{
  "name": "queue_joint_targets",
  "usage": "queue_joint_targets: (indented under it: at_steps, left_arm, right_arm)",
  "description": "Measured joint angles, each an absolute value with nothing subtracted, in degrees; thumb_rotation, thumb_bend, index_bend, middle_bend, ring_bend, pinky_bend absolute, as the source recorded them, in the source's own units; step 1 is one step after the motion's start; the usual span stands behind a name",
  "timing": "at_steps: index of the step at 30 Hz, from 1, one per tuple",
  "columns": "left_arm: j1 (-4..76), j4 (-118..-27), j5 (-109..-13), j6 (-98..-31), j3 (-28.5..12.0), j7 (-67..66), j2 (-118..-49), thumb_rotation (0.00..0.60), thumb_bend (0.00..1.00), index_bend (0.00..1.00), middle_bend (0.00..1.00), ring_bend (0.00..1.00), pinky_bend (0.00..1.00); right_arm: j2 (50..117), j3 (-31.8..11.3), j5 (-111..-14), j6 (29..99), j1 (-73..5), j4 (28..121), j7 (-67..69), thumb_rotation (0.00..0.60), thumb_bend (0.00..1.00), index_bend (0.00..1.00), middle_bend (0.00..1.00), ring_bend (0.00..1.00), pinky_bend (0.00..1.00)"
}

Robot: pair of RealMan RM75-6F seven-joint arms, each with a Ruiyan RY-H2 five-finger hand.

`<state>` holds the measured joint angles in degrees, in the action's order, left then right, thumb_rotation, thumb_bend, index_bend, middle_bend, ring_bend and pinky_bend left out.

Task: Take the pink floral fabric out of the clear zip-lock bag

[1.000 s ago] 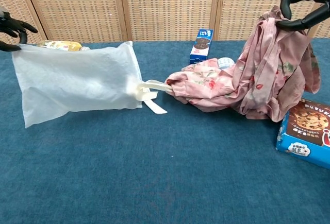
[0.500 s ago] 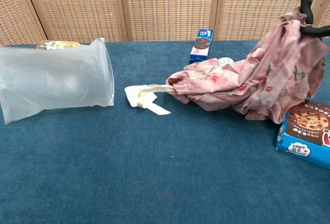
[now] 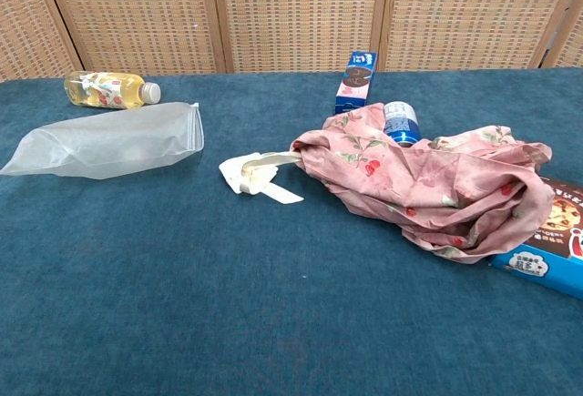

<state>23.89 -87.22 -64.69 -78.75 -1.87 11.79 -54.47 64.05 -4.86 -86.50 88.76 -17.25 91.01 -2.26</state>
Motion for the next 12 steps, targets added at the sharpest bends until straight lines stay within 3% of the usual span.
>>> queue_joint_targets:
  at_steps: [6, 12]
  left_arm:
    - [14.2, -95.3, -70.4, -91.4, -0.2, 6.0, -56.2, 0.600, 0.18, 0.00, 0.00, 0.00, 0.00]
    - [10.0, -99.3, -75.8, -94.5, 3.1, 0.8, -58.6, 0.600, 0.18, 0.00, 0.00, 0.00, 0.00]
  right_arm:
    - [65.8, -2.7, -89.6, 94.4, -12.6, 90.5, -1.4, 0.600, 0.00, 0.00, 0.00, 0.00, 0.00]
    - [67.9, -0.6, -92.8, 98.0, -9.2, 88.9, -1.4, 0.600, 0.00, 0.00, 0.00, 0.00, 0.00]
